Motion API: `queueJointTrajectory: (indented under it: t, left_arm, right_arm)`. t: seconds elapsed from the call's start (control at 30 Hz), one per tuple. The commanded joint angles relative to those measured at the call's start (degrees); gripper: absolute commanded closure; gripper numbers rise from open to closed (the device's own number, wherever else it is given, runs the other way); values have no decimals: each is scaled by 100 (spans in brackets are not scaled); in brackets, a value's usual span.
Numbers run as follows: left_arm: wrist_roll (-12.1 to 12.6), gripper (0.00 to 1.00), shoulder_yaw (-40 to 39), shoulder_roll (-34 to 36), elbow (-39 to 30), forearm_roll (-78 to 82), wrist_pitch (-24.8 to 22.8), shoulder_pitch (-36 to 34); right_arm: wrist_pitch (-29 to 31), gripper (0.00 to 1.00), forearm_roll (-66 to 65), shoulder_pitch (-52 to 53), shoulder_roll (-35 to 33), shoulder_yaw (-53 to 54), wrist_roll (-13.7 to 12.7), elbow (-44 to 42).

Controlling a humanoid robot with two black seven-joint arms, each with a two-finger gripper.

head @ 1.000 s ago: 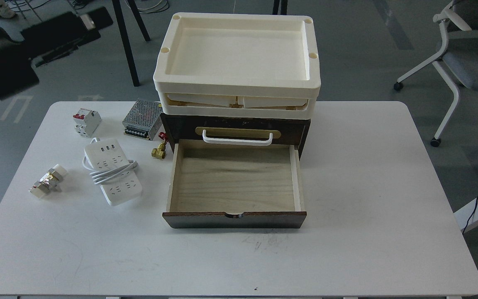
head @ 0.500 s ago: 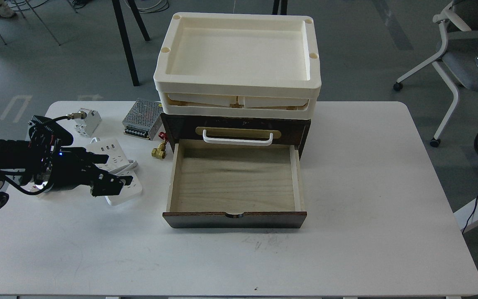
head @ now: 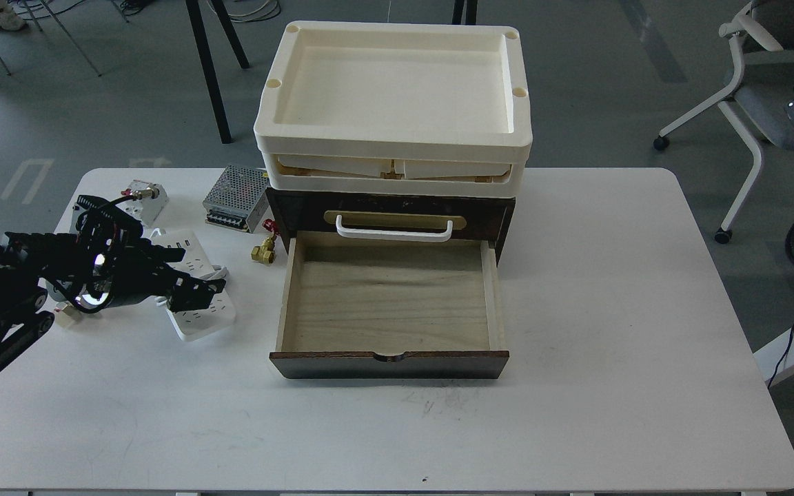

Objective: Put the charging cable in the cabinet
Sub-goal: 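Reach the left gripper down to the white power strip with cable, then close the left gripper on the power strip and lift it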

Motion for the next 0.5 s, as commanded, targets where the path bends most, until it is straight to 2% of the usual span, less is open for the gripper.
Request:
queueJointTrajectory:
  t: [0.0, 0.2, 0.3, 0.47]
  left_arm:
    - [-24, 3, 166, -125, 285, 0, 168, -28]
    - [-38, 7, 307, -283, 628, 0, 405, -28]
    - [-38, 26, 412, -275, 663, 0, 564, -28]
    - [-38, 37, 474, -240, 663, 0, 713, -37]
  right_arm:
    - [0, 0, 6, 0, 0, 13, 0, 1]
    - [0, 0, -3, 0, 0, 13, 0, 1]
    - [0, 0, -3, 0, 0, 13, 0, 1]
    - [0, 0, 6, -34, 0, 13, 0, 1]
